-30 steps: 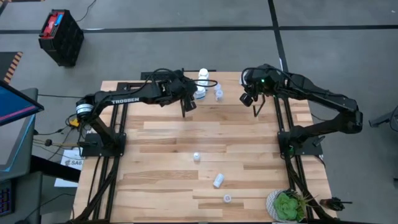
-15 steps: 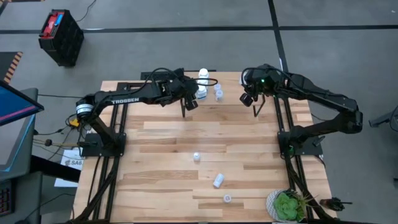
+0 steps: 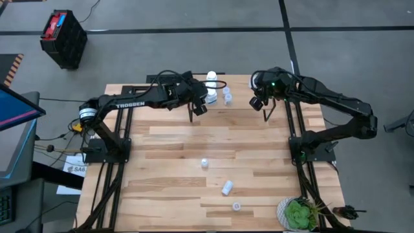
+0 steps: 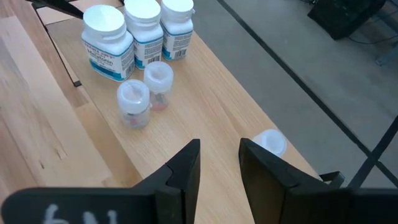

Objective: Pick and place medicine bottles onto shelf by color
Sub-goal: Adjust the white medicine bottle on the shelf, then adjust the transparent pill bottles on the shelf

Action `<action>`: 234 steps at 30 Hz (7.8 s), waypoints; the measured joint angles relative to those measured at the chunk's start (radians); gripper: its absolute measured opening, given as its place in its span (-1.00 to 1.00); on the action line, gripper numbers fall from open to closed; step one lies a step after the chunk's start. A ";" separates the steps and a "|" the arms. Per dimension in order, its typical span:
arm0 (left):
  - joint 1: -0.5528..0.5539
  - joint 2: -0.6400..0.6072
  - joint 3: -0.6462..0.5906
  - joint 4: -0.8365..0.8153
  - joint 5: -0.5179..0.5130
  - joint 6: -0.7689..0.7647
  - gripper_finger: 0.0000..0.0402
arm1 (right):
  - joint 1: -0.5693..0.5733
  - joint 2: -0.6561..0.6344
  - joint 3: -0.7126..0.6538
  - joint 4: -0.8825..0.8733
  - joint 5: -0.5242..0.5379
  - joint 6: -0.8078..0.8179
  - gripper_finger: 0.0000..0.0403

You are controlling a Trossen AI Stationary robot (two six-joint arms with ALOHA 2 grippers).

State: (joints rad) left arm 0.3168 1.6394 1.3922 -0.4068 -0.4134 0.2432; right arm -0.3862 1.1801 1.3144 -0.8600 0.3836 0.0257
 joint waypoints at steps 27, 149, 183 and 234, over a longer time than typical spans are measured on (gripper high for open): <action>-0.017 -0.025 -0.001 -0.131 0.497 -0.037 -0.03 | -0.001 0.000 0.000 -0.024 0.000 -0.007 -0.34; -0.042 -0.323 -0.001 -0.589 0.302 -0.037 -0.03 | -0.100 0.562 0.471 -0.128 -0.266 -0.106 0.29; -0.042 -0.325 -0.001 -0.570 0.297 -0.037 -0.03 | -0.108 0.613 0.467 -0.158 -0.280 -0.079 0.29; -0.042 -0.324 -0.001 -0.571 0.298 -0.037 -0.03 | -0.193 0.639 0.467 -0.092 -0.272 -0.116 -0.11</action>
State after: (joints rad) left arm 0.2745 1.3151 1.3914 -0.9775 -0.1156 0.2062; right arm -0.5797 1.8194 1.7809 -0.9520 0.1112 -0.0902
